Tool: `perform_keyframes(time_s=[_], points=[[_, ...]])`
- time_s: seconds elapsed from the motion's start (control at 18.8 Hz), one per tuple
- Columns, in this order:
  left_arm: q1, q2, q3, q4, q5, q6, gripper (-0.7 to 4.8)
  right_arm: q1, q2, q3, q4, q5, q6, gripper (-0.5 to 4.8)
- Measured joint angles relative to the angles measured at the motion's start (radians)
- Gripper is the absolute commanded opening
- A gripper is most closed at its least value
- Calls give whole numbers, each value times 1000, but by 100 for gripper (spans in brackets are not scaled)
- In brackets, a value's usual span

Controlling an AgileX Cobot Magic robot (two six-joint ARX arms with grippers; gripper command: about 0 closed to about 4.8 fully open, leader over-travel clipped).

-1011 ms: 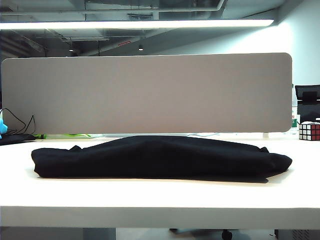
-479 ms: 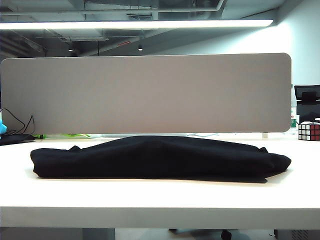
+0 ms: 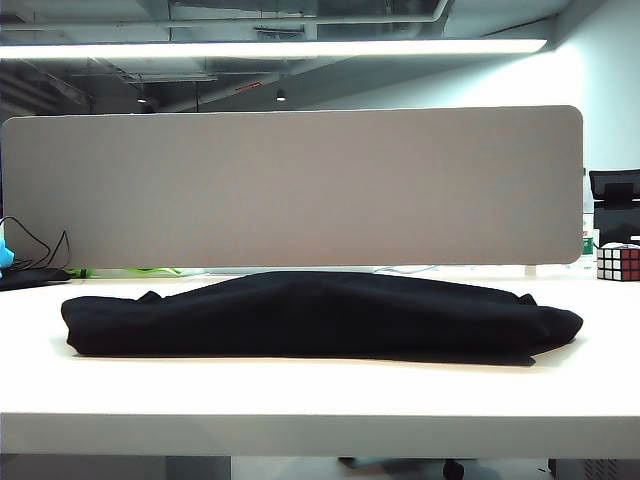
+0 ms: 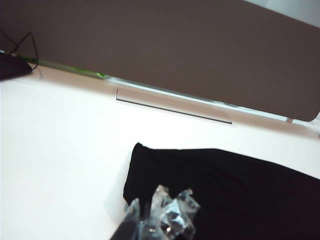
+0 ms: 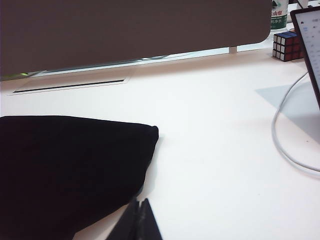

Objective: Fold the bottom side of the T-shirt horizontally towards the center, about one-third of the way, then fold the sleeve back towards the center, creating a straight line along the edge of the T-shirt, and finally fold the bottom of the T-shirt up towards the top, creating a neat rectangle.

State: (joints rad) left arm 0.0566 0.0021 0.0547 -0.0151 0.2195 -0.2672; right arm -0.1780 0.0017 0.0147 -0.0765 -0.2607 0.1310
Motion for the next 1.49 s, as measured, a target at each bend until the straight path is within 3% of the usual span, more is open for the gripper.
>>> perform_keyframes(time_s=[0.27,0.53,0.64,0.8,1.33,1.49], points=[[-74,0,-53,36,-141,33,-6,16,0,-8,11,13,-14,-9],[-190,0,-52,45,-303,93,-6,200,0,-8,11,89,-40,-9],[-206,0,-52,45,-309,95,-6,285,0,-8,9,152,-74,-9],[-211,0,-52,46,-311,97,-6,337,0,-8,0,244,-103,-9],[-209,0,-52,49,-222,138,-6,296,0,-8,8,258,-212,-7],[-208,0,-52,64,-221,213,-6,294,0,-8,79,259,-233,-6]])
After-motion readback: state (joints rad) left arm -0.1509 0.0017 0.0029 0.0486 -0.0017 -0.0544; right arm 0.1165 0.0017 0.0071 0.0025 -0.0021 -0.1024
